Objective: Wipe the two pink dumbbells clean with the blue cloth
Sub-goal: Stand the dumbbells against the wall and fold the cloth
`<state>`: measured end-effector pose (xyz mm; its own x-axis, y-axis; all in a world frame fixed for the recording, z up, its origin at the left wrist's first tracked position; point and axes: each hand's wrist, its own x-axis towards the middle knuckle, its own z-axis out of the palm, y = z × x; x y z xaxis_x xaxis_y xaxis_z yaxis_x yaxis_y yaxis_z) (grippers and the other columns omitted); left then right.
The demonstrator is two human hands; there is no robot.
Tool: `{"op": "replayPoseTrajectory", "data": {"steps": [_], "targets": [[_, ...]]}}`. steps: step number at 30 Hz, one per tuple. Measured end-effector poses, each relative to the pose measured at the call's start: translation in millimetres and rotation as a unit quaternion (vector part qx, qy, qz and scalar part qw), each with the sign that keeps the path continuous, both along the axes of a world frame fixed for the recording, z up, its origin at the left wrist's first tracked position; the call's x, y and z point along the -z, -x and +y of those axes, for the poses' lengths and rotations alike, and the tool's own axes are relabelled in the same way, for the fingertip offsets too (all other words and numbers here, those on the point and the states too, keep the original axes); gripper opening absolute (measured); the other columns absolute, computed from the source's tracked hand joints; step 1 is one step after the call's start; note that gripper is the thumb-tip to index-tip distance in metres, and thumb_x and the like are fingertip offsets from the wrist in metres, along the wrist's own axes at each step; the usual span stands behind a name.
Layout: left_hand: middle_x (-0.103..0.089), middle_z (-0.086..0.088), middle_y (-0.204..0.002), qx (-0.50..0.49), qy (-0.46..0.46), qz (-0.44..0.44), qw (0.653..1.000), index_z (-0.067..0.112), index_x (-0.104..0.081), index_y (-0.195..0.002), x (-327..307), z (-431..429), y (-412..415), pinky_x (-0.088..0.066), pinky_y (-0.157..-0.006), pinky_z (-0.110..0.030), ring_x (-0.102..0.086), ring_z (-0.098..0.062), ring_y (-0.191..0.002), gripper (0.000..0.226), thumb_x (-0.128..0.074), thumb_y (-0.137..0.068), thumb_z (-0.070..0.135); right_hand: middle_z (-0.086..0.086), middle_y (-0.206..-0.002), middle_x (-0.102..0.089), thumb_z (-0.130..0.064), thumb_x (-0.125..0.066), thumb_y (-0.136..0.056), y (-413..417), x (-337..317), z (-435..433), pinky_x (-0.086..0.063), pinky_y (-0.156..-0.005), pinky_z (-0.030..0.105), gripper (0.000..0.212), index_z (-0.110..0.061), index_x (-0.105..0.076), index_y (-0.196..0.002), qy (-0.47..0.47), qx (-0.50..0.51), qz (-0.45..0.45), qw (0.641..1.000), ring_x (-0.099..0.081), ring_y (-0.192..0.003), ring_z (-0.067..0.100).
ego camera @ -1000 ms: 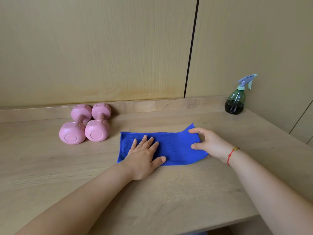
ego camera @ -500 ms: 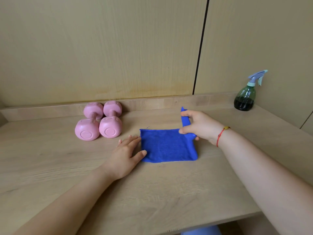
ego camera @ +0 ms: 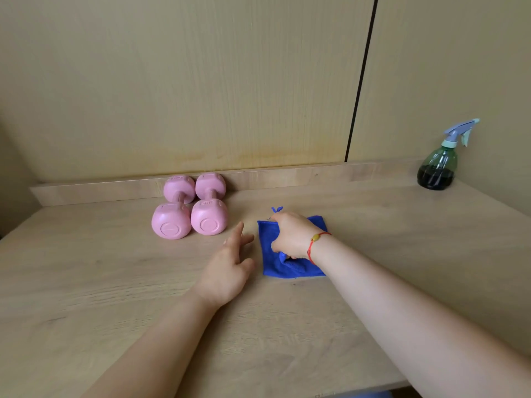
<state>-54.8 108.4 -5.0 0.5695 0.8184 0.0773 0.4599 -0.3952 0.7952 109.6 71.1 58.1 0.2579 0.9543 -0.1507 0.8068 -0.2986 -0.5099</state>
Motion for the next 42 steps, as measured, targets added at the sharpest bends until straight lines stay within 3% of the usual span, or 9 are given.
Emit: {"op": "replayPoseTrajectory", "data": {"steps": [8, 11, 14, 17, 23, 25, 28, 35, 42], "targets": [[-0.039, 0.007, -0.154, 0.014, -0.060, -0.001, 0.998, 0.023, -0.021, -0.155, 5, 3, 2, -0.028, -0.109, -0.020, -0.038, -0.009, -0.139, 0.073, -0.051, -0.089, 0.017, 0.015, -0.102, -0.069, -0.027, -0.052, -0.097, 8, 17, -4, -0.059, -0.064, 0.036, 0.076, -0.025, -0.002, -0.154, 0.022, -0.054, 0.124, 0.991, -0.067, -0.066, 0.024], [-0.038, 0.013, -0.151, 0.029, -0.164, -0.009, 0.986, 0.025, -0.035, -0.150, 6, 0, 2, -0.021, -0.108, -0.009, -0.034, -0.007, -0.141, 0.056, -0.051, -0.096, 0.022, 0.008, -0.144, -0.048, -0.020, -0.052, -0.099, -12, 9, -16, -0.055, -0.057, 0.028, 0.059, -0.019, -0.024, -0.152, -0.029, -0.052, 0.177, 0.982, -0.068, -0.072, 0.022], [-0.049, 0.013, -0.144, 0.101, -0.299, 0.008, 0.949, 0.024, -0.057, -0.136, 8, -5, 0, -0.024, -0.117, -0.024, -0.037, -0.009, -0.140, 0.044, -0.045, -0.095, 0.035, -0.001, -0.106, -0.066, -0.016, -0.061, -0.093, -41, 1, -40, -0.055, -0.059, 0.026, 0.015, -0.016, -0.066, -0.108, -0.095, -0.062, 0.068, 0.991, -0.068, -0.072, 0.012], [-0.059, 0.008, -0.138, 0.182, -0.397, 0.053, 0.898, 0.021, -0.068, -0.125, 13, -6, -5, -0.030, -0.117, -0.039, -0.043, -0.016, -0.139, 0.037, -0.050, -0.095, 0.033, -0.014, -0.075, -0.066, -0.017, -0.072, -0.085, -67, -2, -67, -0.044, -0.063, 0.013, 0.002, -0.017, -0.071, -0.082, -0.102, -0.079, -0.009, 0.992, -0.059, -0.064, -0.006], [-0.062, 0.010, -0.133, 0.179, -0.372, 0.088, 0.907, 0.021, -0.067, -0.126, 10, -8, -8, -0.044, -0.108, -0.032, -0.051, -0.008, -0.131, 0.042, -0.047, -0.094, 0.040, -0.018, -0.092, -0.054, -0.024, -0.076, -0.083, -84, 15, -101, -0.040, -0.069, 0.005, 0.021, -0.021, -0.070, -0.103, -0.104, -0.141, -0.071, 0.982, -0.061, -0.083, 0.006], [-0.063, 0.011, -0.130, 0.165, -0.350, 0.084, 0.918, 0.023, -0.069, -0.123, 8, -10, -8, -0.047, -0.104, -0.029, -0.054, -0.006, -0.127, 0.043, -0.045, -0.093, 0.043, -0.018, -0.106, -0.054, -0.026, -0.071, -0.086, -86, 26, -105, -0.046, -0.078, 0.016, 0.029, -0.025, -0.067, -0.114, -0.127, -0.165, -0.121, 0.971, -0.061, -0.090, 0.010], [-0.063, 0.013, -0.131, 0.157, -0.342, 0.085, 0.923, 0.025, -0.069, -0.123, 9, -12, -8, -0.046, -0.104, -0.027, -0.052, -0.002, -0.127, 0.044, -0.045, -0.092, 0.045, -0.008, -0.103, -0.066, -0.024, -0.068, -0.085, -92, 41, -105, -0.055, -0.071, 0.034, 0.016, -0.023, -0.074, -0.100, -0.213, -0.224, -0.249, 0.918, -0.065, -0.086, 0.021], [-0.059, 0.015, -0.135, 0.136, -0.324, 0.128, 0.928, 0.028, -0.065, -0.128, 0, -22, -11, -0.046, -0.103, -0.025, -0.048, 0.003, -0.129, 0.058, -0.037, -0.087, 0.059, -0.003, -0.087, -0.066, -0.012, -0.069, -0.081, -107, 58, -100, -0.053, -0.050, 0.033, 0.007, -0.018, -0.068, -0.083, -0.247, -0.272, -0.337, 0.867, -0.062, -0.076, 0.022], [-0.064, 0.008, -0.102, 0.059, -0.390, 0.224, 0.891, 0.025, -0.067, -0.114, -2, -32, -36, -0.051, -0.070, -0.032, -0.062, -0.016, -0.092, 0.062, -0.035, -0.082, 0.068, -0.008, -0.078, -0.061, -0.010, -0.057, -0.091, -94, 24, -91, -0.039, -0.068, 0.025, 0.012, -0.013, -0.064, -0.100, -0.279, -0.144, -0.165, 0.935, -0.054, -0.073, 0.012]]}}
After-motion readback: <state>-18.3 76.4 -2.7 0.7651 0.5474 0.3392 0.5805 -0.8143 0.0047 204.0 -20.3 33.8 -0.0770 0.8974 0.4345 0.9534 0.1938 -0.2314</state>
